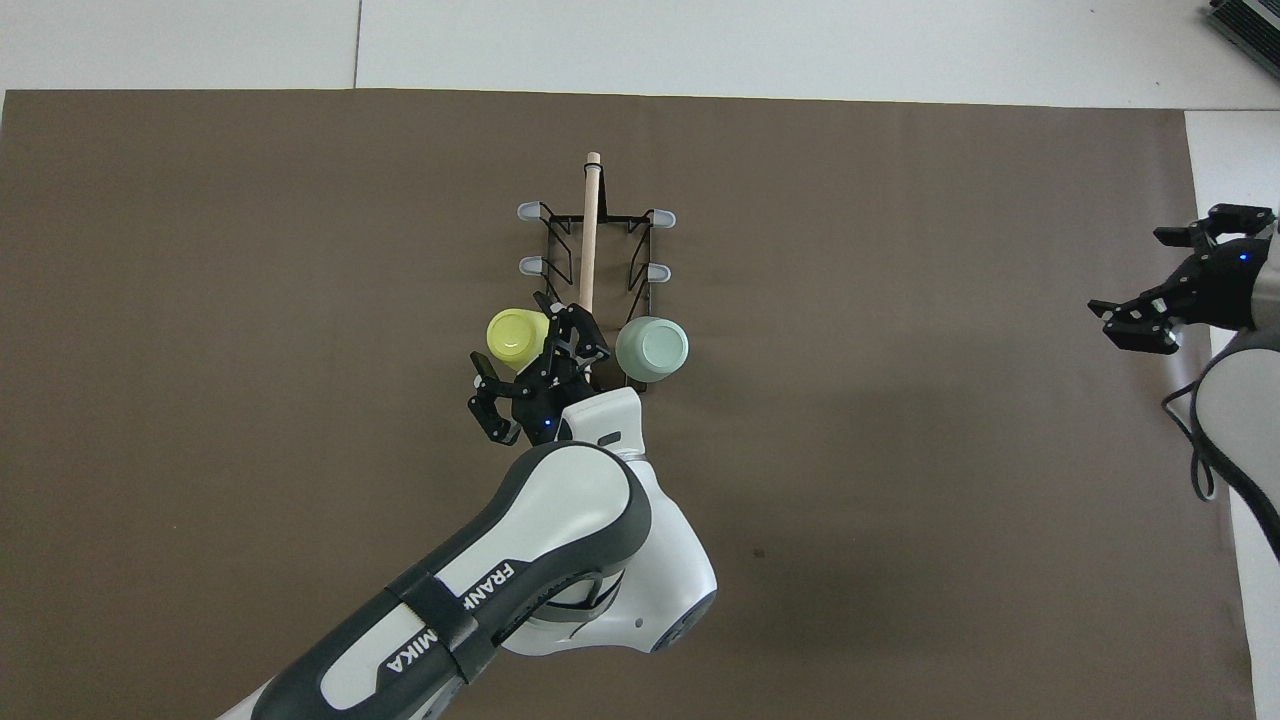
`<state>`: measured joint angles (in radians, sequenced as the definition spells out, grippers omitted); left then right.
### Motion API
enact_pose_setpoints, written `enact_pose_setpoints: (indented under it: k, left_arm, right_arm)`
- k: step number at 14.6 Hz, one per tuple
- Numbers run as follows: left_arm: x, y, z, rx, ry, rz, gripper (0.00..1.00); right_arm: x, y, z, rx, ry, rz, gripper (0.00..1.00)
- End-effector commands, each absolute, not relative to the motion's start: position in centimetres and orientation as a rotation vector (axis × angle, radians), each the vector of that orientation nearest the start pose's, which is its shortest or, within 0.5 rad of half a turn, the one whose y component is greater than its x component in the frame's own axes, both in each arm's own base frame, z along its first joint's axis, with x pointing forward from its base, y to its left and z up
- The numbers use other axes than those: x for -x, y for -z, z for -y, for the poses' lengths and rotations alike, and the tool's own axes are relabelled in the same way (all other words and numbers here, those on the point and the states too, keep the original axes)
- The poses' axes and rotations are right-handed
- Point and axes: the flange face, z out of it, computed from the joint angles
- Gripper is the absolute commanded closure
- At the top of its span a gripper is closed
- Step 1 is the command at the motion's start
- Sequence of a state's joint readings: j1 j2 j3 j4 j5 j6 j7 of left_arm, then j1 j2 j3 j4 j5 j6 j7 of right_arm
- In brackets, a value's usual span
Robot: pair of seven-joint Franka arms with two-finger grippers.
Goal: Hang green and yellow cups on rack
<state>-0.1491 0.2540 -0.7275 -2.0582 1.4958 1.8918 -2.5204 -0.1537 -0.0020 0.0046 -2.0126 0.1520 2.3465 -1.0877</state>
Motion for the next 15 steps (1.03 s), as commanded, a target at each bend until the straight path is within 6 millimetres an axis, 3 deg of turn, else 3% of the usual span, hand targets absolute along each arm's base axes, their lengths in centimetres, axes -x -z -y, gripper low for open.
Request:
enact_pose_setpoints:
  k: [1,6,9,13,15]
  left_arm:
    - [-44.2,-37.1,39.4,2.346,1.697,1.039,0.00]
    - [-44.6,-39.9,39.5,2.359,1.652,1.020,0.00]
    - [-44.7,-40.8,39.1,2.392,1.533,0.956,0.00]
    - [-46.7,-41.9,36.3,2.479,1.342,0.794,0.00]
    - [-47.7,-43.1,34.8,2.515,1.262,0.740,0.00]
  right_arm:
    - [-57.6,-49.3,5.2,3.004,0.493,1.256,0.00]
    - [-56.7,-49.8,-0.1,3.162,0.374,1.036,0.00]
    - [-55.3,-51.4,-2.4,3.207,0.310,0.805,0.00]
    - [-53.9,-54.4,-6.0,3.252,0.186,0.375,0.00]
    - [-53.8,-56.6,-5.8,3.255,0.130,0.270,0.00]
